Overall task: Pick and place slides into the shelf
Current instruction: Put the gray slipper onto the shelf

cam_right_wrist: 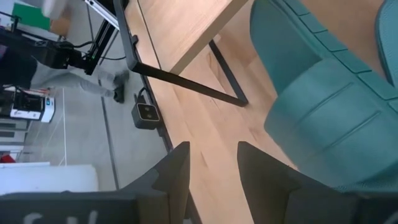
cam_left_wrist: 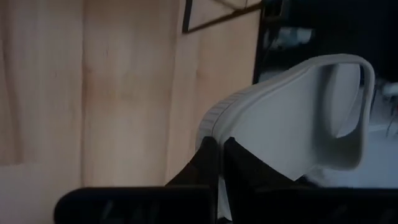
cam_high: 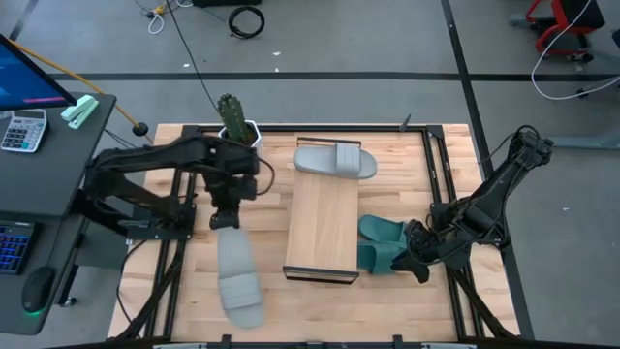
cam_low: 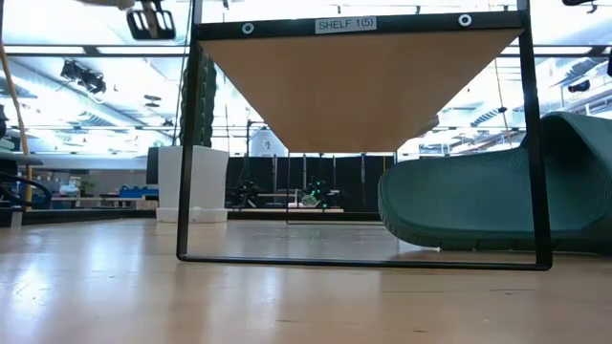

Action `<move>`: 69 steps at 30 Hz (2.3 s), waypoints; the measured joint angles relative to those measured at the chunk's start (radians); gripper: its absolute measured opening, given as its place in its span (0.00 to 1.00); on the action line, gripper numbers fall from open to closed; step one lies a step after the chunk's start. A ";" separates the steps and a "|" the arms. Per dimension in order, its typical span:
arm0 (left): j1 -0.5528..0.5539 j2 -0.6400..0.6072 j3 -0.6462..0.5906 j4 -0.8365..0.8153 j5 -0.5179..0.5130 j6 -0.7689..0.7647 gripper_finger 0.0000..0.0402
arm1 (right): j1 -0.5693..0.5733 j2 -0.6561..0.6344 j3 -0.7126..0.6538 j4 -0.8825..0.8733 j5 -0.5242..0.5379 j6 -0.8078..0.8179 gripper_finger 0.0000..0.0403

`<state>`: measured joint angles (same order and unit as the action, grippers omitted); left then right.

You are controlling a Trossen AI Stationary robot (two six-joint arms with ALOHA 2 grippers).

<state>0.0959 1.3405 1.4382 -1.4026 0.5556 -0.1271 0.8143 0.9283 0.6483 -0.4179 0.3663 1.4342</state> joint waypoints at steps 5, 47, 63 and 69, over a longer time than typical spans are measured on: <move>0.000 -0.074 0.017 0.054 -0.004 -0.183 0.03 | 0.000 0.000 0.000 0.000 0.018 -0.010 0.35; -0.435 0.022 0.006 0.552 -1.172 -1.275 0.02 | 0.000 0.000 0.000 -0.061 0.073 -0.254 0.35; -0.273 0.155 0.005 0.670 -1.060 -1.168 0.02 | 0.000 0.000 0.000 -0.056 0.080 -0.223 0.35; -0.198 0.159 0.006 0.733 -1.013 -1.117 0.02 | 0.000 0.000 0.000 -0.051 0.079 -0.222 0.35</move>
<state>-0.1022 1.4999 1.4440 -0.6696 -0.4574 -1.2440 0.8143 0.9283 0.6483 -0.4694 0.4458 1.2118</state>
